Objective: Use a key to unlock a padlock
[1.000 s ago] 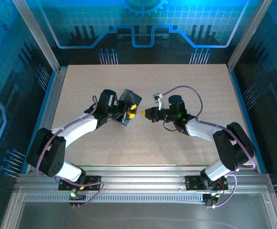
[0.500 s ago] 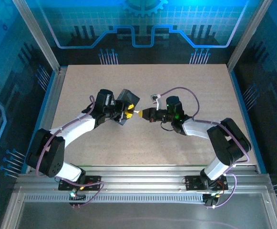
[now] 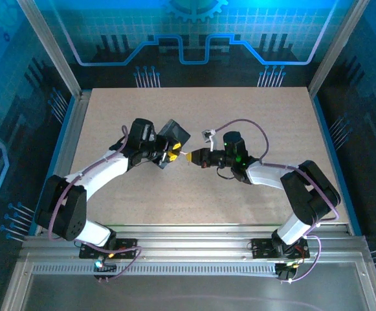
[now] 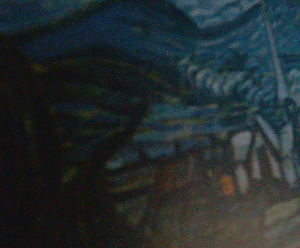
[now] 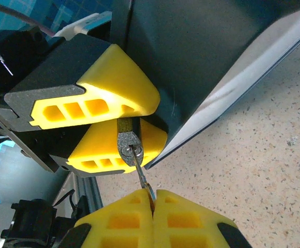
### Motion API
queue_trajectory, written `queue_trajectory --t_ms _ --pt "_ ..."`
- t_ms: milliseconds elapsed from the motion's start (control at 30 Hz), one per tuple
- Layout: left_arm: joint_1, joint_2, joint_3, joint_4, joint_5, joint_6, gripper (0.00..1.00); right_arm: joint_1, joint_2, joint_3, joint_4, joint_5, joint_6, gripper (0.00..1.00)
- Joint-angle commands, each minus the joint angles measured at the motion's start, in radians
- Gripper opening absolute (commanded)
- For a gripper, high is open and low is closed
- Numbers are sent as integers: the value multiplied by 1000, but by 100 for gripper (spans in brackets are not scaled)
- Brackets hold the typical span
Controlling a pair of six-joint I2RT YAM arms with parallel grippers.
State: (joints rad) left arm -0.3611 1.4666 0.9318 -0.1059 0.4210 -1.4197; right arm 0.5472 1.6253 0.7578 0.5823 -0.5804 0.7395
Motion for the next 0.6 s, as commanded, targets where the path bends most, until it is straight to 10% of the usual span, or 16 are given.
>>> queue_trajectory --t_ms 0,567 --pt "11 -26 40 -15 38 75 0 35 -34 34 -34 -30 -49 0" --pt "-2 19 28 55 66 77 0 71 35 116 -12 -66 72 0"
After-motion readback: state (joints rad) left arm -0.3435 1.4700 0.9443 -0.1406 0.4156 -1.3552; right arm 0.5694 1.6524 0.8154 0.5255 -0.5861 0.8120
